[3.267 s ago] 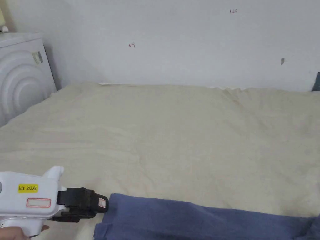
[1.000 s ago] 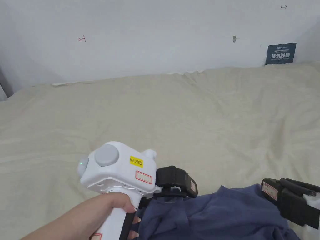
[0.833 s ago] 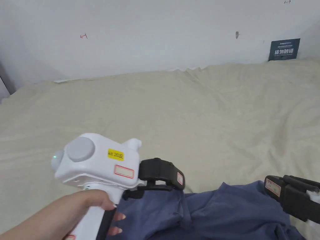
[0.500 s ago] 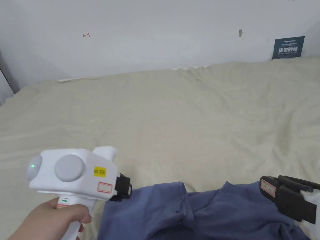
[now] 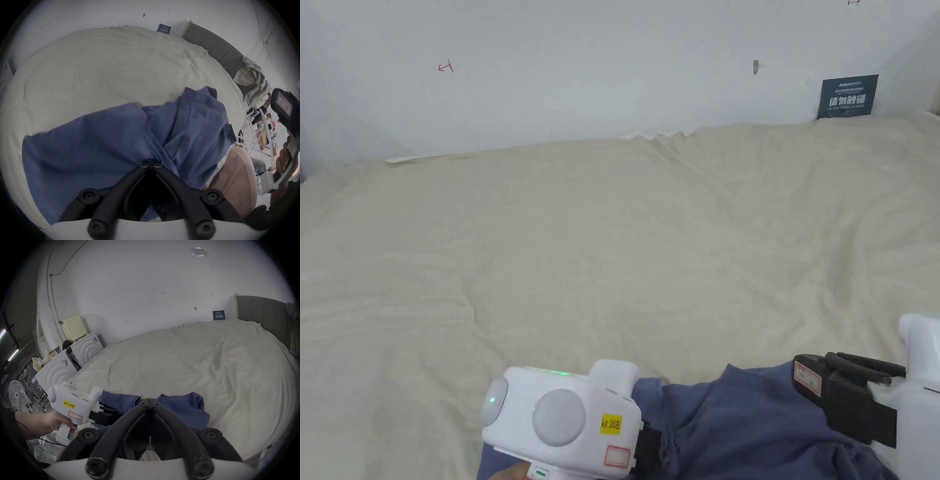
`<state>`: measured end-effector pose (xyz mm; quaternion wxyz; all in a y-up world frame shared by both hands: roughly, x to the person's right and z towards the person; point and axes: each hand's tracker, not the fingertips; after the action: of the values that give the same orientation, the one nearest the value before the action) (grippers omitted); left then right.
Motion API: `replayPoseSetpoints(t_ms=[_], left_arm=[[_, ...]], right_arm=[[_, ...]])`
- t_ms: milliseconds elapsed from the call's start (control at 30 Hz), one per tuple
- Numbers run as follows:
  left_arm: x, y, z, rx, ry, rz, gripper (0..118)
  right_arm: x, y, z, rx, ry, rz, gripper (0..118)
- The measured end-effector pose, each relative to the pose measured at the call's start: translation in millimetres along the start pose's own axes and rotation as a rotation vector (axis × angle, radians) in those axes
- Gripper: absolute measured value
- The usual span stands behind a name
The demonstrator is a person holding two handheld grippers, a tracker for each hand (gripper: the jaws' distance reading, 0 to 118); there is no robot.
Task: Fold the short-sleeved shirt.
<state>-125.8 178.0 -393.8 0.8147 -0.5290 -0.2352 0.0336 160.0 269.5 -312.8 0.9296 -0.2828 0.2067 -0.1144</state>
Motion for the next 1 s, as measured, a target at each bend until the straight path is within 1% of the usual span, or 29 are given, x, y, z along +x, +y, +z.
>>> replayPoseSetpoints(t_ms=[67,167,233,267,333,467,533,567,600,633,667,700,767,800,867,933,1000], left_arm=[[-4.4,-5.8,9.8,0.019,-0.076,-0.004,0],[-11.3,-16.2,22.8,0.027,-0.312,0.018,0],[-15.3,-21.8,29.5,0.028,-0.442,0.035,0],[-16.8,-24.6,35.2,0.043,-0.458,0.046,0],[-24.7,-27.7,55.9,0.171,-0.368,0.066,0],[-84.4,-26.8,106.4,0.314,-0.267,0.283,0],[-125.0,-28.8,123.6,0.326,-0.194,0.395,0],[-144.1,-30.5,127.8,0.305,-0.168,0.431,0],[-158.6,-32.3,130.1,0.272,-0.170,0.446,0],[-176.1,-36.3,129.5,0.251,-0.216,0.438,0],[-192.2,-41.7,126.5,0.224,-0.289,0.452,6],[-204.2,-46.3,123.7,0.198,-0.349,0.482,38],[-217.7,-55.7,112.6,0.184,-0.439,0.536,111],[-220.3,-57.7,106.6,0.174,-0.448,0.527,117],[-224.6,-61.3,91.4,0.166,-0.465,0.503,118],[-228.4,-57.5,71.8,0.191,-0.512,0.541,118],[-227.1,-61.6,55.6,0.158,-0.509,0.568,118]], right_arm=[[0.6,0.2,-0.9,-0.003,0.001,-0.002,0],[1.6,0.2,-3.9,-0.007,-0.002,-0.002,0],[1.5,0.1,-5.5,-0.007,-0.002,-0.006,0],[2.2,0.4,-6.4,-0.008,-0.001,-0.008,0],[1.7,2.6,-4.7,-0.002,-0.003,-0.007,0],[4.7,11.4,4.0,0.011,-0.010,-0.003,0],[6.5,15.2,7.2,0.018,-0.023,0.005,0],[7.3,16.5,8.2,0.022,-0.028,0.007,0],[7.7,17.5,8.6,0.023,-0.032,0.006,0],[7.9,18.2,8.9,0.024,-0.036,0.004,0],[7.3,18.2,8.6,0.024,-0.039,0.002,0],[6.8,18.0,8.4,0.023,-0.041,-0.001,0],[3.5,16.8,7.3,0.019,-0.043,-0.003,0],[1.6,15.8,6.3,0.015,-0.045,-0.002,0],[-4.1,13.8,4.0,0.000,-0.056,0.015,0],[-9.1,11.8,3.4,-0.005,-0.057,0.035,0],[-13.3,10.8,3.2,-0.011,-0.055,0.053,0]])
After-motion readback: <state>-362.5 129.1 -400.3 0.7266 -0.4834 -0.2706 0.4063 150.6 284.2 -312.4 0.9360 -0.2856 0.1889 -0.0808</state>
